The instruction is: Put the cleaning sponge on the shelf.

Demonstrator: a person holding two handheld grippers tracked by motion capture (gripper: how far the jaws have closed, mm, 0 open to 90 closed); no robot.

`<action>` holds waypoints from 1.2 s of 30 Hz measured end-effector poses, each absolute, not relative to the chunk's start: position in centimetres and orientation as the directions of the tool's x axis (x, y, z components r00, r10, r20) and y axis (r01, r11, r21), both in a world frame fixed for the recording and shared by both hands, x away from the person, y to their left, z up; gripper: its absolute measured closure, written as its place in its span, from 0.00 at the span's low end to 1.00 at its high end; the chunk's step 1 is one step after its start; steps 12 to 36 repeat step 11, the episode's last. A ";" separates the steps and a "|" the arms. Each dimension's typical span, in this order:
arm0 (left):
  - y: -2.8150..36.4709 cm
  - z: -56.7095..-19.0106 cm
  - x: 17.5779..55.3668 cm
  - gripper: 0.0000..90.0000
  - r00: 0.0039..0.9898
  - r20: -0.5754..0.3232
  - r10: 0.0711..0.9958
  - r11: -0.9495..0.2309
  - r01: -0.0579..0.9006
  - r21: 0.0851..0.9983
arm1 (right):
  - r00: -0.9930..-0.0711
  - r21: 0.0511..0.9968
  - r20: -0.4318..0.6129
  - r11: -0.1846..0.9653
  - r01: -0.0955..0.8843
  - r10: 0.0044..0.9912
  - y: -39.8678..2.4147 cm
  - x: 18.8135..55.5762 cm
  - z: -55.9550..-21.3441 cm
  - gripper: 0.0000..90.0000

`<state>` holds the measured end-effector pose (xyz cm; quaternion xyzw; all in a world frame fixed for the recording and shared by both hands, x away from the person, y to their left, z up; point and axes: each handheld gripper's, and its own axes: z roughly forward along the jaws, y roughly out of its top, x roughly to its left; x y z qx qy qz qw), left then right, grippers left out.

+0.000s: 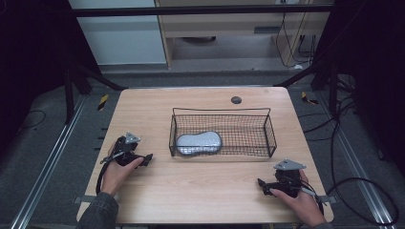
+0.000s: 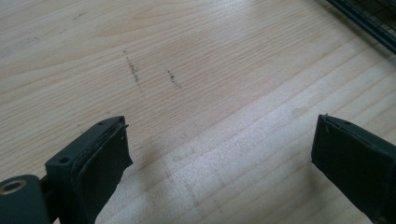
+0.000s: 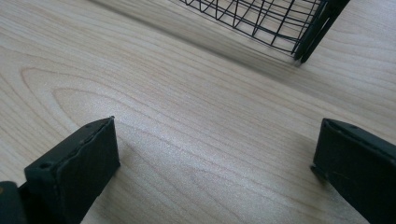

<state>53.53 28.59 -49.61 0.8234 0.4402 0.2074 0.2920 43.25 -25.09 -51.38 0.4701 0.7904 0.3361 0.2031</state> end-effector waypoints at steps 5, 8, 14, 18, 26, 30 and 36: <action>29.2 -50.4 53.8 0.01 0.517 0.033 0.855 -0.398 0.615 0.681 | -0.476 0.722 -0.005 0.332 0.606 0.880 -25.1 43.2 -51.4 0.00; 29.5 -50.8 53.7 0.00 0.520 0.019 0.854 -0.377 0.593 0.711 | -0.475 0.722 -0.005 0.332 0.606 0.880 -25.1 43.2 -51.4 0.00; 29.5 -50.8 53.7 0.00 0.521 0.020 0.854 -0.378 0.593 0.711 | -0.475 0.722 -0.005 0.332 0.607 0.880 -25.1 43.2 -51.4 0.00; 29.5 -50.8 53.7 0.00 0.521 0.020 0.854 -0.378 0.593 0.711 | -0.475 0.722 -0.005 0.332 0.607 0.880 -25.1 43.2 -51.4 0.00; 29.5 -50.8 53.7 0.00 0.521 0.020 0.854 -0.378 0.593 0.711 | -0.475 0.722 -0.005 0.332 0.607 0.880 -25.1 43.2 -51.4 0.00; 29.5 -50.8 53.7 0.00 0.521 0.020 0.854 -0.378 0.593 0.711 | -0.475 0.722 -0.005 0.332 0.607 0.880 -25.1 43.2 -51.4 0.00; 29.5 -50.8 53.7 0.00 0.521 0.020 0.854 -0.378 0.593 0.711 | -0.475 0.722 -0.005 0.332 0.607 0.880 -25.1 43.2 -51.4 0.00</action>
